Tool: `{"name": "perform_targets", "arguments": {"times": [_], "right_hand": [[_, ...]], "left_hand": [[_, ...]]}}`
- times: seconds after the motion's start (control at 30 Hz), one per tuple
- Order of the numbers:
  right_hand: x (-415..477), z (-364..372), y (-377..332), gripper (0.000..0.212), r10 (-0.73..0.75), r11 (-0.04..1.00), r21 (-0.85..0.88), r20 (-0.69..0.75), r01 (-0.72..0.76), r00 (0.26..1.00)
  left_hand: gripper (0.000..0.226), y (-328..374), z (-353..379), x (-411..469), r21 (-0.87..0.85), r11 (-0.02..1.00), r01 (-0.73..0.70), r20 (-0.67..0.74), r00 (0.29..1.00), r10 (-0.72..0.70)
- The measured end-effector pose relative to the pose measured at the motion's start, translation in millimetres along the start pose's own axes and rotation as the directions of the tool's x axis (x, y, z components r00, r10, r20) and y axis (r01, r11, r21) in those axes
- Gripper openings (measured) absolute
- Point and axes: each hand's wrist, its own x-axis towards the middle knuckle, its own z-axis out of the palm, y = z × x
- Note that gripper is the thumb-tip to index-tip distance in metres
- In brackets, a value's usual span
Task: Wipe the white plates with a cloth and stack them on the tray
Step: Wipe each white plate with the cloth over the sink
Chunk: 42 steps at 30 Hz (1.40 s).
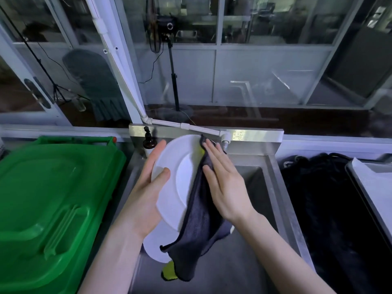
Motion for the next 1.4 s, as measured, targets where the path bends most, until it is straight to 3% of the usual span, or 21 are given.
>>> {"name": "perform_targets", "arguments": {"times": [0.07, 0.17, 0.33, 0.43, 0.6, 0.67, 0.77, 0.83, 0.93, 1.03, 1.13, 1.27, 1.4], "right_hand": [[9, 0, -8, 0.049, -0.102, 0.99, -0.088, 0.06, 0.107, 0.993], [23, -7, -7, 0.047, -0.116, 0.985, -0.12, 0.076, 0.125, 0.99], [0, -16, 9, 0.045, 0.119, 0.977, 0.183, -0.023, -0.113, 0.993], [-34, -8, 10, 0.046, 0.099, 0.965, 0.249, -0.081, -0.076, 0.992], [-65, 17, -3, 0.047, -0.154, 0.988, 0.028, -0.027, 0.155, 0.988], [-55, 14, -1, 0.046, -0.126, 0.991, 0.043, -0.061, 0.129, 0.99], [-43, 4, 5, 0.046, 0.044, 0.988, 0.155, -0.176, -0.016, 0.983], [-48, 2, 4, 0.047, 0.053, 0.988, 0.152, -0.214, -0.02, 0.975], [-63, 16, -16, 0.046, -0.181, 0.983, -0.023, -0.141, 0.18, 0.973], [-64, 35, -35, 0.044, -0.352, 0.923, -0.184, -0.044, 0.339, 0.935], [-54, 35, -38, 0.044, -0.348, 0.912, -0.241, -0.034, 0.33, 0.937], [-70, 23, -14, 0.042, -0.386, 0.886, -0.282, -0.004, 0.369, 0.923], [-80, 14, 0, 0.044, -0.209, 0.968, -0.172, -0.137, 0.185, 0.968]], "left_hand": [[0.05, 0, 5, 3, -0.005, 1.0, -0.008, 0.02, 1.0, 0.008], [0.046, -1, 9, 3, -0.093, 0.995, -0.042, -0.051, 0.998, 0.037], [0.042, 1, -5, 4, -0.206, 0.973, -0.107, -0.166, 0.983, 0.073], [0.046, 4, -12, 8, -0.287, 0.95, -0.123, -0.177, 0.982, 0.073], [0.047, -1, 3, 18, -0.319, 0.941, -0.11, -0.207, 0.977, 0.044], [0.05, -1, 9, 21, -0.351, 0.931, -0.101, -0.22, 0.975, 0.023], [0.049, 8, 6, 24, -0.366, 0.921, -0.134, -0.237, 0.97, 0.047], [0.044, 14, 5, 26, -0.384, 0.91, -0.16, -0.245, 0.967, 0.067], [0.045, 14, 15, 31, -0.387, 0.907, -0.168, -0.29, 0.956, 0.053], [0.042, 4, 27, 30, -0.229, 0.969, -0.095, -0.307, 0.951, 0.021], [0.039, -2, 28, 27, -0.238, 0.971, -0.015, -0.285, 0.957, -0.055], [0.038, 3, 23, 26, -0.354, 0.933, -0.059, -0.36, 0.93, -0.078], [0.044, 6, 17, 23, -0.421, 0.901, -0.105, -0.359, 0.931, -0.059]]}}
